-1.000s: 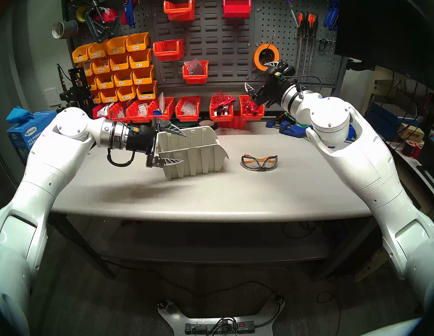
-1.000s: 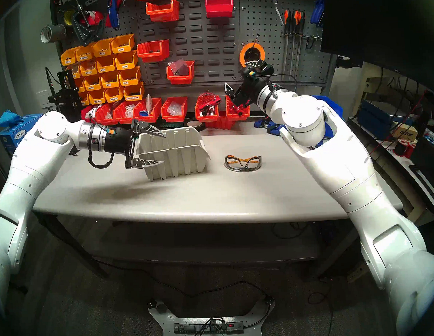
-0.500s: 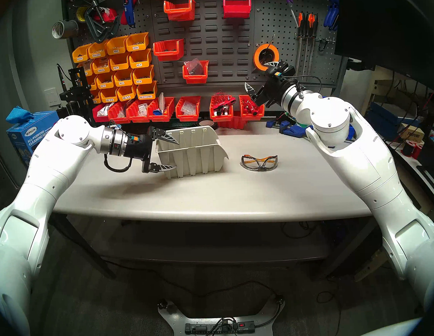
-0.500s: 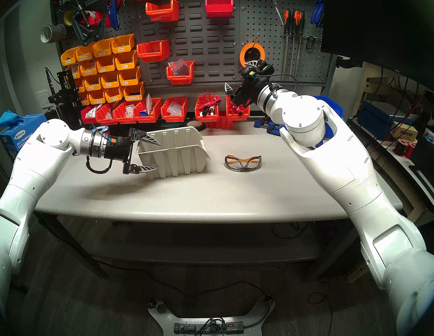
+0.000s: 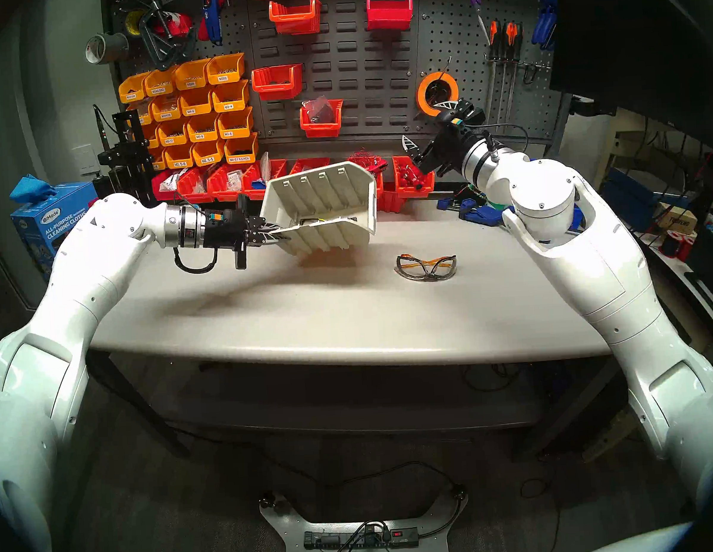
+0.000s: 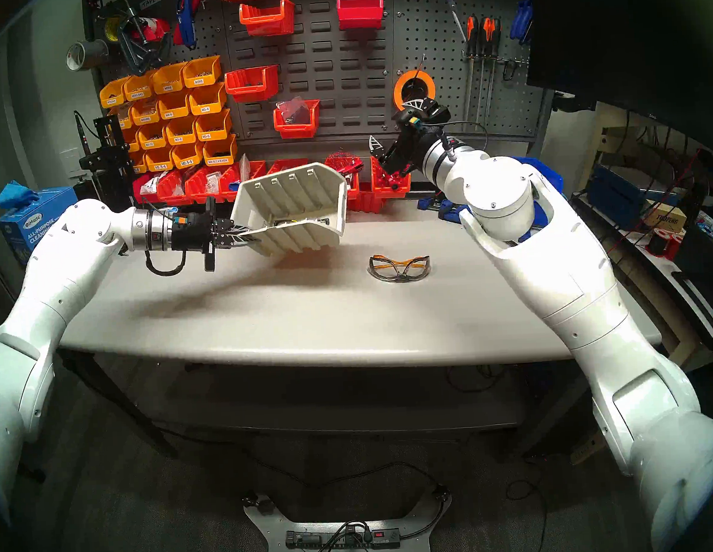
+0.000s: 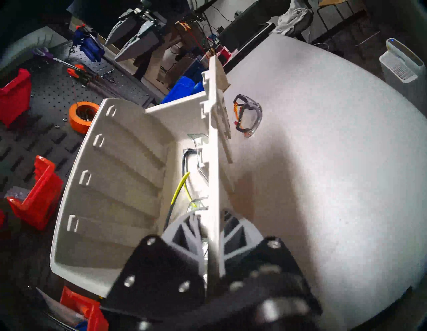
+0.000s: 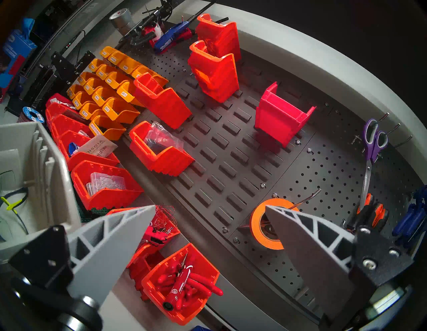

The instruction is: Take out tools from the storage box

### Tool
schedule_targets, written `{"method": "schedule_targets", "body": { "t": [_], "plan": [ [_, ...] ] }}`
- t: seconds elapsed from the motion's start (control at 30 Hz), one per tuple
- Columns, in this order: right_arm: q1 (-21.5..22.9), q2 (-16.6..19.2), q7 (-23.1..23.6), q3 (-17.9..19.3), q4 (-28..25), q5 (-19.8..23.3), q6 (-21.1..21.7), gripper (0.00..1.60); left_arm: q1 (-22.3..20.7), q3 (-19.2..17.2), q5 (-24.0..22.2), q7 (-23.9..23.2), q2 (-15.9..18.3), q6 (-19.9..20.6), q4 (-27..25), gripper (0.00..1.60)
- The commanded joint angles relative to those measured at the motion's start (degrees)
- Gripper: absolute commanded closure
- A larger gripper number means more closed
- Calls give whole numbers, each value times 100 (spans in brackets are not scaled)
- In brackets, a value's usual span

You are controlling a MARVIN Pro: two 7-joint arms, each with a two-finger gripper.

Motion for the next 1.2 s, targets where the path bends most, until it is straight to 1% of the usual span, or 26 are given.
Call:
{"method": "schedule_targets", "body": {
  "t": [0.0, 0.1, 0.13, 0.2, 0.23, 0.4, 0.43, 0.53, 0.57, 0.63, 0.7, 0.77, 0.87, 0.9, 0.97, 1.0, 1.03, 1.07, 1.17],
  "plan": [
    [55, 12, -27, 59, -55, -1, 3, 0, -577, 145, -250, -559, -29, -371, 273, 160],
    [56, 12, -25, 57, -51, -2, 0, 0, -713, 238, -266, -398, -41, -504, 403, 160],
    [56, 12, -25, 57, -50, -2, -1, 0, -772, 234, -281, -431, -68, -574, 469, 160],
    [57, 11, -23, 56, -48, -3, -3, 0, -849, 314, -293, -290, -71, -680, 521, 160],
    [57, 11, -23, 56, -48, -3, -3, 0, -854, 334, -296, -133, -85, -764, 546, 160],
    [57, 11, -24, 57, -49, -3, -3, 0, -952, 517, -434, 86, -188, -1149, 767, 160],
    [56, 11, -24, 57, -49, -3, -2, 0, -935, 577, -459, 215, -186, -1257, 768, 160],
    [56, 11, -25, 57, -50, -3, -1, 0, -915, 731, -565, 386, -176, -1519, 790, 160],
    [56, 11, -24, 57, -50, -3, -2, 0, -895, 831, -568, 570, -142, -1660, 751, 160],
    [56, 11, -24, 57, -50, -3, -2, 0, -865, 966, -567, 691, -94, -1887, 741, 160],
    [56, 11, -24, 57, -50, -4, -2, 0, -830, 1146, -550, 875, -12, -2019, 689, 160],
    [56, 11, -24, 57, -50, -4, -2, 0, -811, 1350, -546, 1146, 87, -2042, 619, 160],
    [56, 11, -23, 57, -49, -4, -3, 0, -844, 1565, -566, 1324, 216, -2042, 492, 160],
    [56, 11, -23, 57, -49, -4, -3, 0, -865, 1626, -566, 1312, 264, -2042, 437, 160],
    [56, 11, -23, 57, -48, -5, -3, 0, -887, 1752, -502, 1461, 358, -2042, 341, 160],
    [56, 11, -23, 57, -48, -5, -3, 0, -904, 1757, -539, 1351, 377, -2042, 334, 160],
    [56, 10, -22, 57, -48, -5, -3, 0, -919, 1851, -482, 1496, 428, -2042, 274, 160],
    [56, 10, -22, 57, -48, -5, -3, 0, -930, 1863, -493, 1444, 443, -2042, 259, 160],
    [56, 11, -23, 58, -49, -5, -2, 0, -930, 1931, -434, 1478, 499, -2042, 181, 160]
  ]
}}
